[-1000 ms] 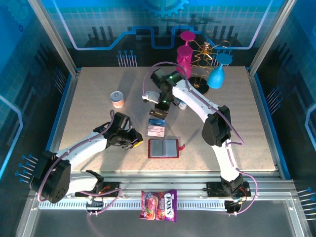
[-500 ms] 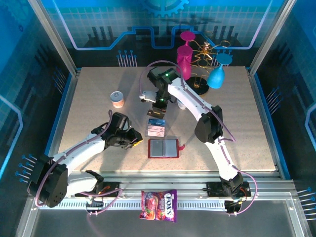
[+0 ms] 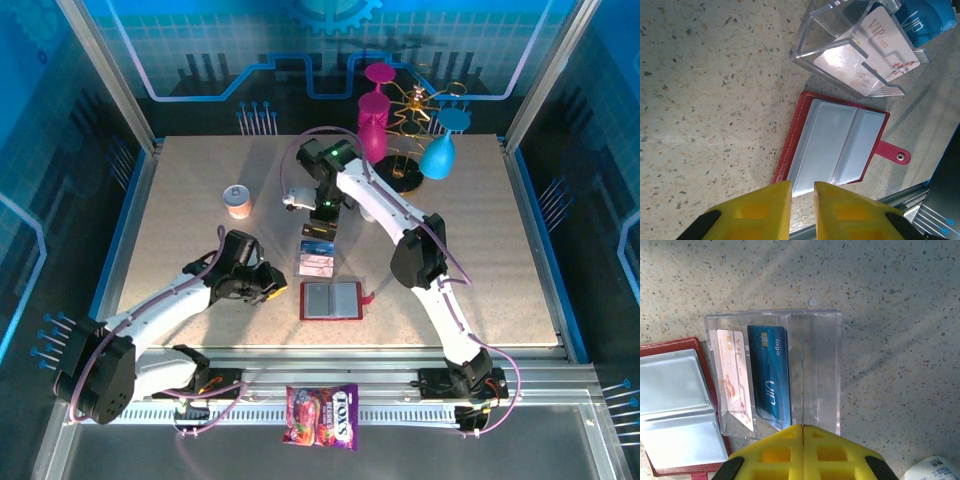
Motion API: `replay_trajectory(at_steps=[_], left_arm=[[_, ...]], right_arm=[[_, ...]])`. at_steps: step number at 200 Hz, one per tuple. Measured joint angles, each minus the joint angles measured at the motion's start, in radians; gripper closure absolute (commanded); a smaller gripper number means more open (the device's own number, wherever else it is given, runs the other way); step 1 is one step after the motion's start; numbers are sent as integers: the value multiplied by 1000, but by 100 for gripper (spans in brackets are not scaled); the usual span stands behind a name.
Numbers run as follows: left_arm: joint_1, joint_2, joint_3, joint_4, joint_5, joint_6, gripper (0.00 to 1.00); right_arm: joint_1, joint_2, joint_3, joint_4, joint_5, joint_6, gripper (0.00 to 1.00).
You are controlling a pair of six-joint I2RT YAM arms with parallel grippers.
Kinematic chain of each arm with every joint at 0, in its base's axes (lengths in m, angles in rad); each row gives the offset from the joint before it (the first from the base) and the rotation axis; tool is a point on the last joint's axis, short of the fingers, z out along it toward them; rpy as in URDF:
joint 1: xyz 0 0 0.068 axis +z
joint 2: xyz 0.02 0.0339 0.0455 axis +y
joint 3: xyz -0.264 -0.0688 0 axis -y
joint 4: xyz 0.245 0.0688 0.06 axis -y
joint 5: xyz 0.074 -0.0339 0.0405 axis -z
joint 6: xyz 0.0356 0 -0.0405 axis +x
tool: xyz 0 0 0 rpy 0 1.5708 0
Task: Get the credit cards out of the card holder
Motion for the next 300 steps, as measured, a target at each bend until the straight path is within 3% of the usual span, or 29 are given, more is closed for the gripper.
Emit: replay_trajectory(at_steps=[145, 186, 300], left_arm=[[3, 0, 0, 0, 0, 0, 80], [6, 0, 0, 0, 0, 0, 80], [11, 0, 0, 0, 0, 0, 79]], right_arm=[[1, 47, 2, -8, -5, -34, 100], [6, 53, 6, -8, 0, -42, 87], [11, 65, 6, 48, 98, -32, 74]])
